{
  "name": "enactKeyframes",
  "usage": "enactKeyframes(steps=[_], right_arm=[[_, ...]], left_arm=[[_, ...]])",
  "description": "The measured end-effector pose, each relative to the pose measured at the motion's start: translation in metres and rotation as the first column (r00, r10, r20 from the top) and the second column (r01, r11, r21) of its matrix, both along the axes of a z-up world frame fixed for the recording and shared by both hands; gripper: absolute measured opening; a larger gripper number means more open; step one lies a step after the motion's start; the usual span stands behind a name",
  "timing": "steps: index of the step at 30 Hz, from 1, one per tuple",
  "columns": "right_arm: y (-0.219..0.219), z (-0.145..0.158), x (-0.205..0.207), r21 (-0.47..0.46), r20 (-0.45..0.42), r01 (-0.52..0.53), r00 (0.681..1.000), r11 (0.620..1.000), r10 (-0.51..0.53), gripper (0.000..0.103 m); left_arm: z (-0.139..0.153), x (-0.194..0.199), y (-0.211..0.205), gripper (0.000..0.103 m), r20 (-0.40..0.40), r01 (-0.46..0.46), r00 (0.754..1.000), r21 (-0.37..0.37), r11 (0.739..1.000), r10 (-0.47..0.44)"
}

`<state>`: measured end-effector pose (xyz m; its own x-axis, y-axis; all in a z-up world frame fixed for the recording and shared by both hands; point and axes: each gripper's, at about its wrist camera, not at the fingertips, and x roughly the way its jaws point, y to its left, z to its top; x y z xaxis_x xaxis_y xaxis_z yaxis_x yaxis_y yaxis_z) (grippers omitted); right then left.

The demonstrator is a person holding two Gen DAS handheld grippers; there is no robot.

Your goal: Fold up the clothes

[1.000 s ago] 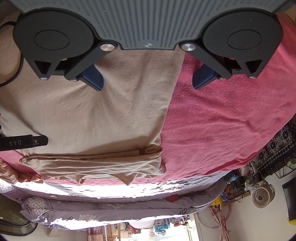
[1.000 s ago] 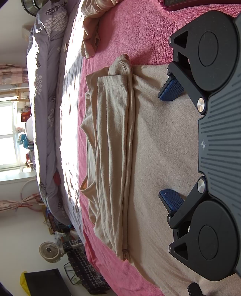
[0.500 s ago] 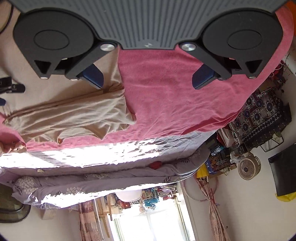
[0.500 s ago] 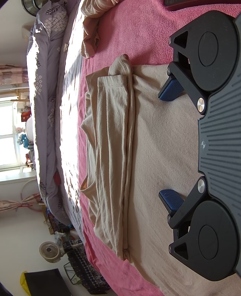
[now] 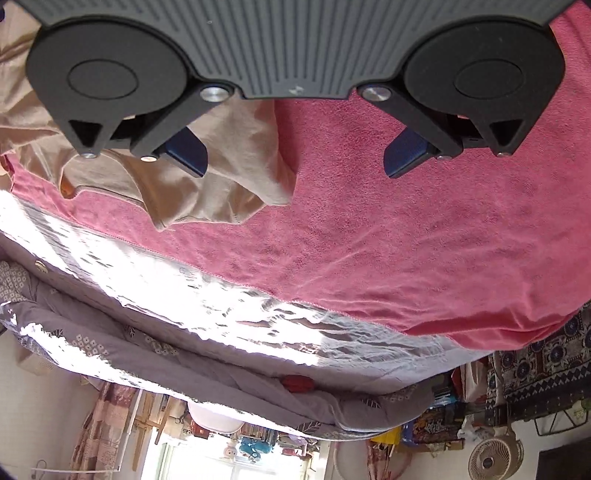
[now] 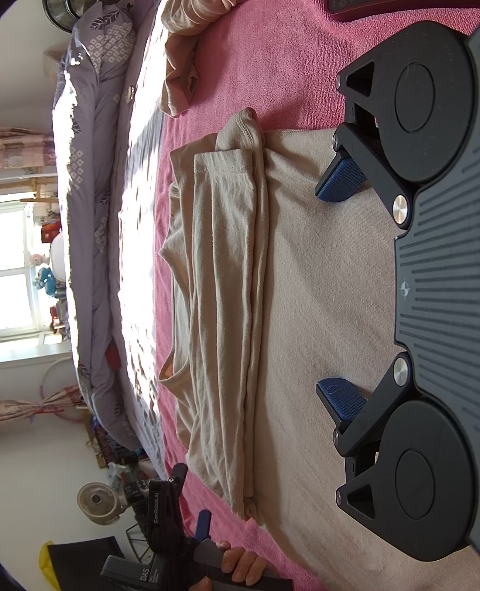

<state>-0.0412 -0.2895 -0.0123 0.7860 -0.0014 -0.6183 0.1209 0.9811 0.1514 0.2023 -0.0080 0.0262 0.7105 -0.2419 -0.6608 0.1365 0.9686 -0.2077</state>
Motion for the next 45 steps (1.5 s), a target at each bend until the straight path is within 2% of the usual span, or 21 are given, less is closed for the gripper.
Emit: enactKeyframes(steps=[1,3,5,8,11,13,16,19,21,22,24,25,26,28,30,32,33,36,40,45], right_arm=[[-0.005,0.006,-0.001,0.031,0.008,-0.008,1.000,0.999,0.008,0.100],[-0.026,0.027,-0.006,0.125,0.083,-0.031,0.996,0.992,0.020,0.098],[-0.054,0.049,-0.004,0.149,0.164,-0.004,0.986,0.989,-0.021,0.102],[-0.111,0.066,0.023,0.152,0.178,0.057,0.981,0.987,-0.084,0.103],[-0.167,0.053,0.070,0.157,0.056,0.088,0.994,0.984,-0.098,0.102],[-0.189,0.039,0.097,0.170,-0.021,0.077,0.997,0.982,-0.074,0.101],[-0.207,0.013,0.126,0.236,-0.097,0.050,0.995,0.971,-0.027,0.101],[-0.204,-0.007,0.143,0.224,-0.111,0.039,0.994,0.974,-0.014,0.094],[-0.196,-0.013,0.148,0.202,-0.090,0.021,0.996,0.979,-0.003,0.089],[-0.192,-0.014,0.150,0.192,-0.080,0.008,0.997,0.981,0.007,0.080],[-0.183,-0.012,0.156,0.180,-0.080,-0.030,0.996,0.983,0.045,0.071],[-0.179,-0.011,0.159,0.170,-0.085,-0.052,0.994,0.984,0.067,0.061],[-0.175,-0.010,0.163,0.154,-0.094,-0.072,0.992,0.985,0.087,0.055],[-0.170,-0.006,0.168,0.125,-0.116,-0.095,0.987,0.988,0.110,0.034],[-0.167,-0.001,0.170,0.123,-0.133,-0.115,0.982,0.986,0.131,0.020],[-0.162,0.007,0.169,0.106,-0.134,-0.124,0.981,0.987,0.137,0.015],[-0.160,0.012,0.168,0.099,-0.131,-0.128,0.982,0.987,0.140,0.014],[-0.157,0.035,0.157,0.094,-0.082,-0.134,0.986,0.987,0.142,0.013],[-0.153,0.073,0.131,0.110,0.000,-0.176,0.984,0.978,0.178,0.013],[-0.142,0.117,0.070,0.089,0.061,-0.267,0.963,0.960,0.262,0.013]], left_arm=[[-0.007,0.010,0.003,0.102,-0.031,-0.006,1.000,-0.042,0.999,0.004],[-0.018,0.022,0.008,0.102,-0.064,-0.011,0.998,-0.123,0.992,0.003],[-0.022,0.029,0.007,0.102,-0.035,0.021,0.999,-0.142,0.990,-0.027],[-0.024,0.043,-0.002,0.102,-0.028,0.109,0.993,-0.114,0.988,-0.112],[-0.025,0.049,-0.009,0.102,-0.023,0.219,0.975,-0.099,0.971,-0.222],[-0.026,0.051,-0.010,0.102,-0.019,0.283,0.958,-0.115,0.952,-0.287],[-0.029,0.053,-0.011,0.102,-0.005,0.310,0.949,-0.138,0.941,-0.314],[-0.031,0.056,-0.013,0.102,0.009,0.336,0.941,-0.160,0.928,-0.339],[-0.032,0.058,-0.022,0.101,0.018,0.345,0.938,-0.130,0.929,-0.346],[-0.031,0.057,-0.026,0.101,0.020,0.351,0.936,-0.112,0.929,-0.351],[-0.030,0.056,-0.029,0.099,0.022,0.365,0.931,-0.096,0.926,-0.364],[-0.029,0.055,-0.028,0.090,0.025,0.361,0.933,-0.097,0.928,-0.360],[-0.028,0.055,-0.026,0.083,0.026,0.346,0.938,-0.094,0.933,-0.345],[-0.027,0.054,-0.021,0.056,0.028,0.306,0.952,-0.102,0.946,-0.305],[-0.026,0.056,-0.017,0.042,0.014,0.273,0.962,-0.119,0.955,-0.274],[-0.024,0.057,-0.014,0.028,0.004,0.258,0.966,-0.135,0.957,-0.260],[-0.020,0.056,-0.013,0.015,0.008,0.261,0.965,-0.145,0.954,-0.263],[-0.007,0.051,-0.012,0.012,0.035,0.279,0.960,-0.174,0.944,-0.277],[0.022,0.033,-0.007,0.010,0.106,0.339,0.940,-0.204,0.918,-0.324],[0.064,-0.011,0.022,0.010,0.205,0.404,0.909,-0.226,0.886,-0.362]])
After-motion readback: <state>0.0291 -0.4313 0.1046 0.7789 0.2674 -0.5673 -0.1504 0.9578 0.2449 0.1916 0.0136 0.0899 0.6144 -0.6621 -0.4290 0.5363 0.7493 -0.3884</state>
